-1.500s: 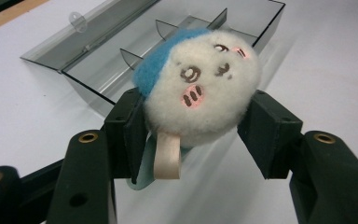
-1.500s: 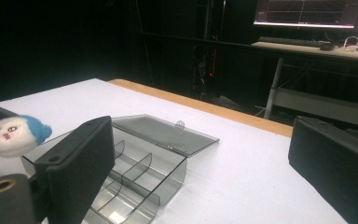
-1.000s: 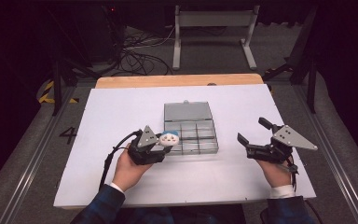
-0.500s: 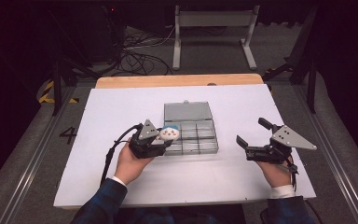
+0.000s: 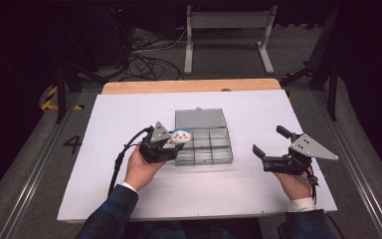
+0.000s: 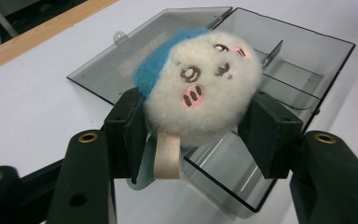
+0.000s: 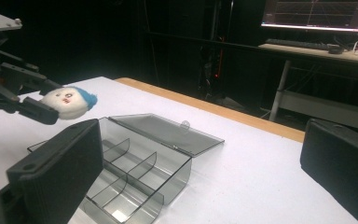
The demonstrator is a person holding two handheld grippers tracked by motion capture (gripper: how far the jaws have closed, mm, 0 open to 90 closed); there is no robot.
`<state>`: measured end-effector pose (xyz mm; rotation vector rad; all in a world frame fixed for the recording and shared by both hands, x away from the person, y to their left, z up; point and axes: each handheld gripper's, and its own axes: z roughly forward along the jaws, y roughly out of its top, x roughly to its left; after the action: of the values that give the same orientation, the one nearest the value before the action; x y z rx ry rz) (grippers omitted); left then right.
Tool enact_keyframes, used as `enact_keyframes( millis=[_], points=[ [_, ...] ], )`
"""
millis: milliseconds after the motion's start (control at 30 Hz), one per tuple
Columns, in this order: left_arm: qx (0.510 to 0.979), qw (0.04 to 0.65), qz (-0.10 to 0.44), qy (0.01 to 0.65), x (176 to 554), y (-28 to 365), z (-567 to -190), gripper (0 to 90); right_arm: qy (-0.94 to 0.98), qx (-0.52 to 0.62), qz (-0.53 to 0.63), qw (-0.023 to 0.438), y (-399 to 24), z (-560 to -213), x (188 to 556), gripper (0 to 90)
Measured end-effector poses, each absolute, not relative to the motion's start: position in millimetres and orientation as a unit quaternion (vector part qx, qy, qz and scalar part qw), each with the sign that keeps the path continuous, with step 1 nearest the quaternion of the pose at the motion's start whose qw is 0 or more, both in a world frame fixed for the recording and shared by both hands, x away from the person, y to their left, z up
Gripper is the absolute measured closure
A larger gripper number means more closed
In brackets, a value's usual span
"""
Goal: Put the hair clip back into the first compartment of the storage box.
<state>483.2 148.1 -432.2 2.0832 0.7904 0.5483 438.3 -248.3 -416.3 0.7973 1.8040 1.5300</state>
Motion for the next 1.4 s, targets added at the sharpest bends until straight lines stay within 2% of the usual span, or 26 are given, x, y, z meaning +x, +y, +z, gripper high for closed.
enact_keyframes(
  millis=[1400],
  points=[
    [0.843,0.345,0.241,0.334,511.0,130.4,-451.2,41.0,0.683,0.305,0.58,0.324,-249.4,-417.4,438.5,0.0]
  ],
)
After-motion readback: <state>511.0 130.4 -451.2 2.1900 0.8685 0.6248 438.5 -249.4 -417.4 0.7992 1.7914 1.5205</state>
